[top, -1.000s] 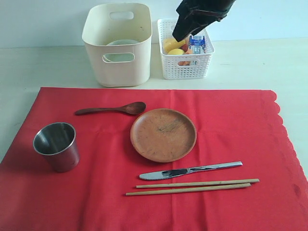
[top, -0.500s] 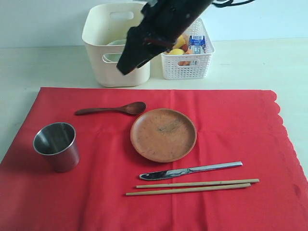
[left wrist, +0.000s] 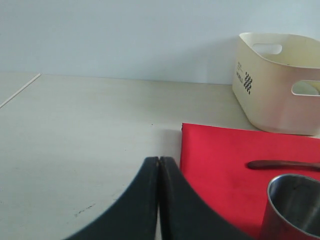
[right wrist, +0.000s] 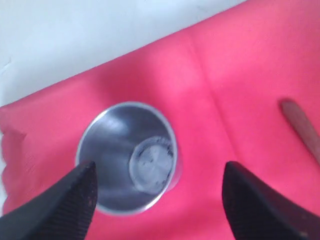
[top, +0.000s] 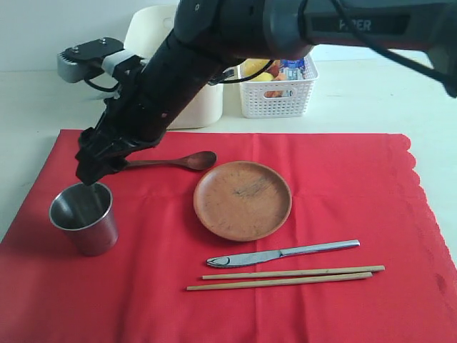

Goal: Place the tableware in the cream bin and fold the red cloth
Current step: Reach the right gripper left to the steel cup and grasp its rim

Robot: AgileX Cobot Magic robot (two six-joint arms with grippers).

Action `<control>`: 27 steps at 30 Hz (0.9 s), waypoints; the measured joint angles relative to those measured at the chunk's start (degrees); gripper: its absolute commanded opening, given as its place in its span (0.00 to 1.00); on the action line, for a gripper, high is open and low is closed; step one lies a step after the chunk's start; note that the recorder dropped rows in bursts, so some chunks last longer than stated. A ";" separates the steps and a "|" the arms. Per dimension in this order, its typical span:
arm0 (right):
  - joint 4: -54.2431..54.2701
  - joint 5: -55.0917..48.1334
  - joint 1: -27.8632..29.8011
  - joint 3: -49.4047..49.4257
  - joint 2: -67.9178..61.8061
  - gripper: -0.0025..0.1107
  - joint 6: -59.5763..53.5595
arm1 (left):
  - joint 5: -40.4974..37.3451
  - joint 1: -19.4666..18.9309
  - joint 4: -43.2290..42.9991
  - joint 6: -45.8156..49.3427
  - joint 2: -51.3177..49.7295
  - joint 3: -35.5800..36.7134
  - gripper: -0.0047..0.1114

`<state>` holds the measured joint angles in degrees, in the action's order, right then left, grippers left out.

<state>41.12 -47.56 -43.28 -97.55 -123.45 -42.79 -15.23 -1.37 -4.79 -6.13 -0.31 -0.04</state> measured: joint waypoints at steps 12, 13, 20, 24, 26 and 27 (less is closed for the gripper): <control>2.07 3.69 -1.29 0.00 -5.84 0.62 0.00 | 0.00 0.00 0.00 0.00 0.00 0.00 0.06; 2.07 3.75 -1.29 0.00 -6.35 0.62 0.00 | 0.00 0.00 0.00 0.00 0.00 0.00 0.06; 2.07 3.83 -1.29 0.00 -7.44 0.37 -0.05 | 0.00 0.00 0.00 0.00 0.00 0.00 0.06; 1.47 3.83 -1.29 0.00 -7.47 0.20 -0.05 | 0.00 0.00 0.00 0.00 0.00 0.00 0.06; 0.59 3.83 -1.29 0.00 -7.47 0.14 -0.05 | 0.00 0.00 0.00 0.00 0.00 0.00 0.06; 0.36 3.83 -1.29 0.00 -7.47 0.11 -0.05 | 0.00 0.00 0.00 0.00 0.00 0.00 0.06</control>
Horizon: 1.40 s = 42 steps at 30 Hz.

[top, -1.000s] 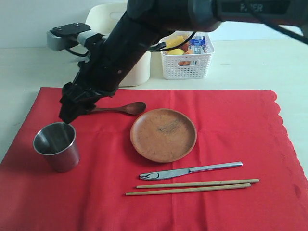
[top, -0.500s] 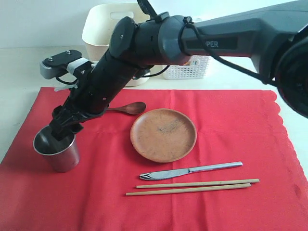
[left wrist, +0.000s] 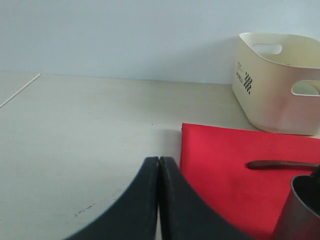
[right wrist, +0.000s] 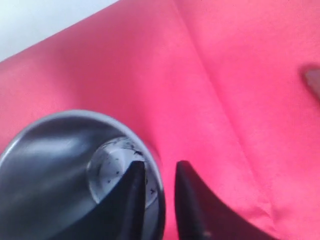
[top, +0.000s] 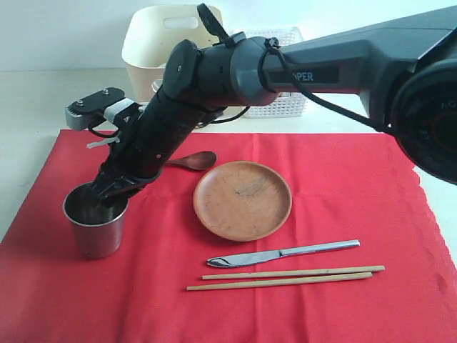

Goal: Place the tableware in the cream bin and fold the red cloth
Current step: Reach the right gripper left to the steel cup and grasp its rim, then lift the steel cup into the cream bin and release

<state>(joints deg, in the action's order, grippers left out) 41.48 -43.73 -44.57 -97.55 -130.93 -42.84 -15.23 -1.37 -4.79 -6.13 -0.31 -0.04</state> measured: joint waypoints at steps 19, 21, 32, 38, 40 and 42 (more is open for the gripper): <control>-1.04 -0.73 -0.09 0.00 2.78 0.02 3.38 | 0.00 0.00 0.00 0.00 0.00 0.00 0.06; -1.13 -0.24 -0.09 0.00 4.06 0.02 3.40 | 0.00 0.00 0.00 0.00 0.00 0.00 0.06; -1.16 10.01 4.69 0.00 11.64 0.02 4.35 | 0.00 0.00 0.00 0.00 0.00 0.00 0.06; 0.21 18.67 10.19 0.00 14.19 0.02 6.81 | 0.00 0.00 0.00 0.00 0.00 0.00 0.06; 2.83 21.17 11.86 0.00 14.44 0.02 7.04 | 0.00 0.00 0.00 0.00 0.00 0.00 0.06; 5.06 23.73 13.53 0.00 14.54 0.02 7.30 | 0.00 0.00 0.00 0.00 0.00 0.00 0.06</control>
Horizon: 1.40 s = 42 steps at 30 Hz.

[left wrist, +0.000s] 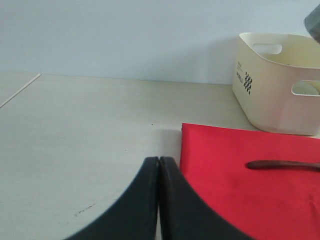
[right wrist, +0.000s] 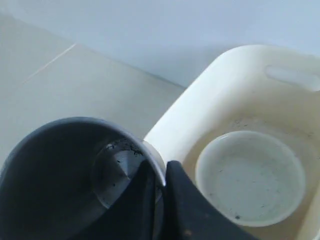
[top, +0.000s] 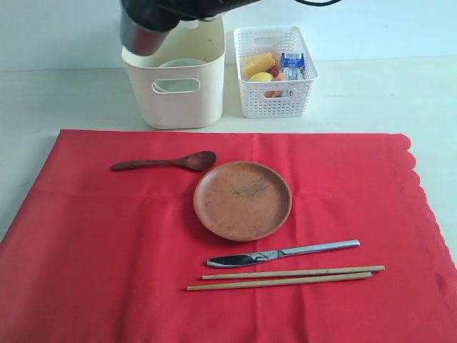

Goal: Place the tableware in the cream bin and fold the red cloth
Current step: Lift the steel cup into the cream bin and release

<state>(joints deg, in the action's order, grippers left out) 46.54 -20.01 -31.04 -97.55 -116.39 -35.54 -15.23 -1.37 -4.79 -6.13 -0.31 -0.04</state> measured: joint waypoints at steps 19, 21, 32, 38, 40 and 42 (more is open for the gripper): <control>1.50 8.48 2.17 0.00 -4.94 0.03 0.24 | 0.00 0.00 0.00 0.00 0.00 0.00 0.06; 1.37 8.48 2.17 0.00 -5.48 0.07 0.24 | 0.00 0.00 0.00 0.00 0.00 0.00 0.06; 1.37 8.82 2.17 0.00 -5.80 0.49 0.24 | 0.00 0.00 0.00 0.00 0.00 0.00 0.06; 1.37 8.00 2.17 0.00 -5.80 0.53 0.24 | 0.00 0.00 0.00 0.00 0.00 0.00 0.06; 1.27 6.27 2.17 0.00 -5.80 0.53 0.24 | 0.00 0.00 0.00 0.00 0.00 0.00 0.06; 1.27 3.59 2.17 0.00 -5.80 0.53 0.24 | 0.00 0.00 0.00 0.00 0.00 0.00 0.06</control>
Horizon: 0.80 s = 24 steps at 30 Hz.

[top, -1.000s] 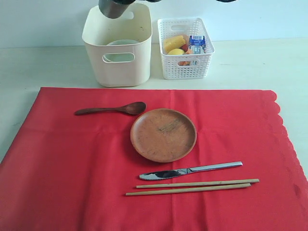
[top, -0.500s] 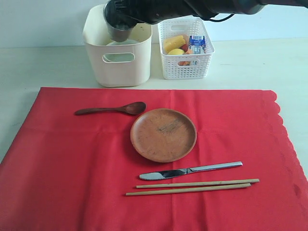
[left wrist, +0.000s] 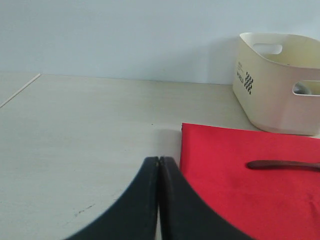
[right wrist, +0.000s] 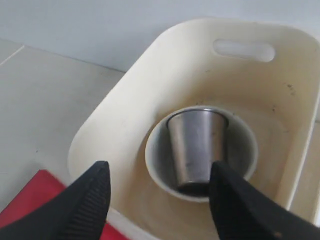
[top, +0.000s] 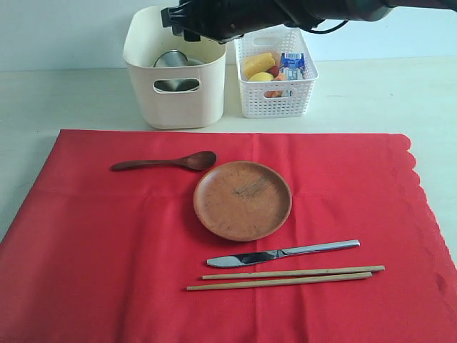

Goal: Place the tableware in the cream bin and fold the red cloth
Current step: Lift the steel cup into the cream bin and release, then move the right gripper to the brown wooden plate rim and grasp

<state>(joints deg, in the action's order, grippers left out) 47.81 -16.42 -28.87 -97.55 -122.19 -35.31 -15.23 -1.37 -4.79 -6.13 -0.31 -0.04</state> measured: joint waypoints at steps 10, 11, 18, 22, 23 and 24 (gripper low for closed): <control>-3.59 -8.19 0.00 0.00 3.89 0.52 0.00 | 0.00 0.00 0.00 0.00 0.00 0.00 0.06; -4.40 -8.69 0.00 0.00 4.74 0.52 0.00 | 0.00 0.00 0.00 0.00 0.00 0.00 0.06; -21.40 -20.47 0.00 0.00 11.19 0.45 7.90 | 0.00 0.00 0.00 0.00 0.00 0.00 0.06; -37.23 -26.50 0.25 0.00 13.64 0.14 19.56 | 0.00 0.00 0.00 0.00 0.00 0.00 0.06; -38.75 -27.69 0.95 0.61 14.01 0.04 20.55 | 0.00 0.00 0.00 0.00 0.00 0.00 0.06; -39.23 -28.31 1.88 1.62 14.47 0.02 21.17 | 0.00 0.00 0.00 0.00 0.00 0.00 0.06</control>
<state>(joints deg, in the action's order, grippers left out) 8.58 -44.73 -26.99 -95.93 -107.72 -14.13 -15.23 -1.37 -4.79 -6.13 -0.31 -0.04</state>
